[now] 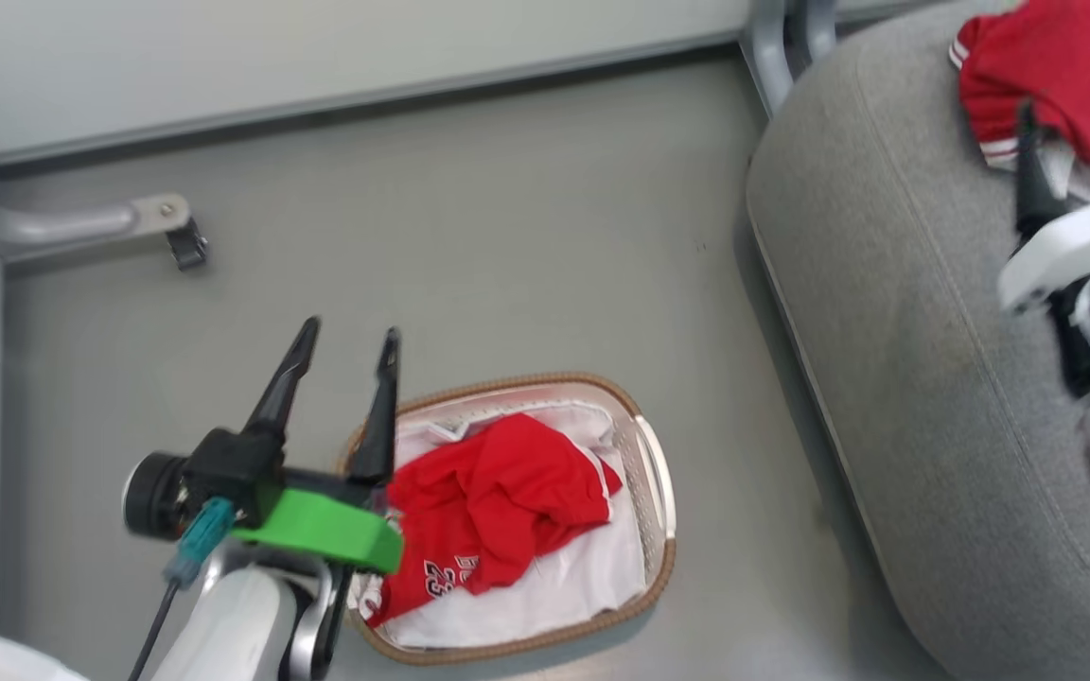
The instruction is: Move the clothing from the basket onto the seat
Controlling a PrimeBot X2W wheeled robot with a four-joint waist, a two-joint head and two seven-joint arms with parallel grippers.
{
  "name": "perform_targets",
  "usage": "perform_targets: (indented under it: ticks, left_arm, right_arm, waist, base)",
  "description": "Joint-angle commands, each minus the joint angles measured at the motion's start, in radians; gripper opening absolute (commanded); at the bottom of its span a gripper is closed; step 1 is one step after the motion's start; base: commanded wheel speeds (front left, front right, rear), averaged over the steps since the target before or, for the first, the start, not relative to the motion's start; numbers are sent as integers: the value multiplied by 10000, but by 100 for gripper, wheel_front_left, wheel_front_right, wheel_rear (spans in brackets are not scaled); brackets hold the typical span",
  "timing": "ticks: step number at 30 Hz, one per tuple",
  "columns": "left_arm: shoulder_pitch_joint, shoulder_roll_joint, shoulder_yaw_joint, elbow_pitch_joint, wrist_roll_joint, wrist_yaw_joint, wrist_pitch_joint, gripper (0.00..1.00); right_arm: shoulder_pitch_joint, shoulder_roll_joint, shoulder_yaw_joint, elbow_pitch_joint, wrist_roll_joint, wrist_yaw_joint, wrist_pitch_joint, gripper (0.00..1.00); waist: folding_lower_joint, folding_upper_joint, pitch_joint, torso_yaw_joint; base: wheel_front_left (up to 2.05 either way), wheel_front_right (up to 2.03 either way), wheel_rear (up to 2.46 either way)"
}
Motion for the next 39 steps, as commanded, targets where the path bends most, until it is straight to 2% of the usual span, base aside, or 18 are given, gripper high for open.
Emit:
perform_targets:
  ticks: [1, 10, 19, 24, 29, 39]
  left_arm:
    - [363, -67, 238, -20, 113, -10, 4, 100]
    - [1948, -396, 1909, 142, 398, -158, 4, 100]
    - [3042, -860, 2914, 476, 675, -506, 4, 100]
    - [3400, -1135, 3219, 627, 782, -713, 4, 100]
    - [3671, -1360, 3545, 721, 873, -887, 4, 100]
    - [3864, -1598, 3872, 767, 1157, -1151, 4, 100]
  right_arm:
    - [437, 214, 23, -177, 34, -12, -87, 100]
    - [2720, 1401, 222, -1513, -500, -10, -378, 100]
    - [4847, 2557, -15, -2641, -1076, -10, -413, 100]
    - [5897, 2744, 62, -3255, -1441, -10, -416, 100]
    - [6660, 2753, 462, -3746, -1227, -12, -416, 100]
    - [7097, 2758, 709, -4132, -1033, -10, -417, 100]
  waist:
    - [1, 0, -894, 558]
    - [1, 0, -1568, 901]
    - [1, 0, -2091, 1004]
    - [1, 0, -2273, 1013]
    - [1, 0, -2404, 978]
    - [1, 0, -2546, 977]
  base:
    - [0, 0, 0]
    - [0, 0, 0]
    - [0, 0, 0]
    - [0, 0, 0]
    - [0, 0, 0]
    - [0, 0, 0]
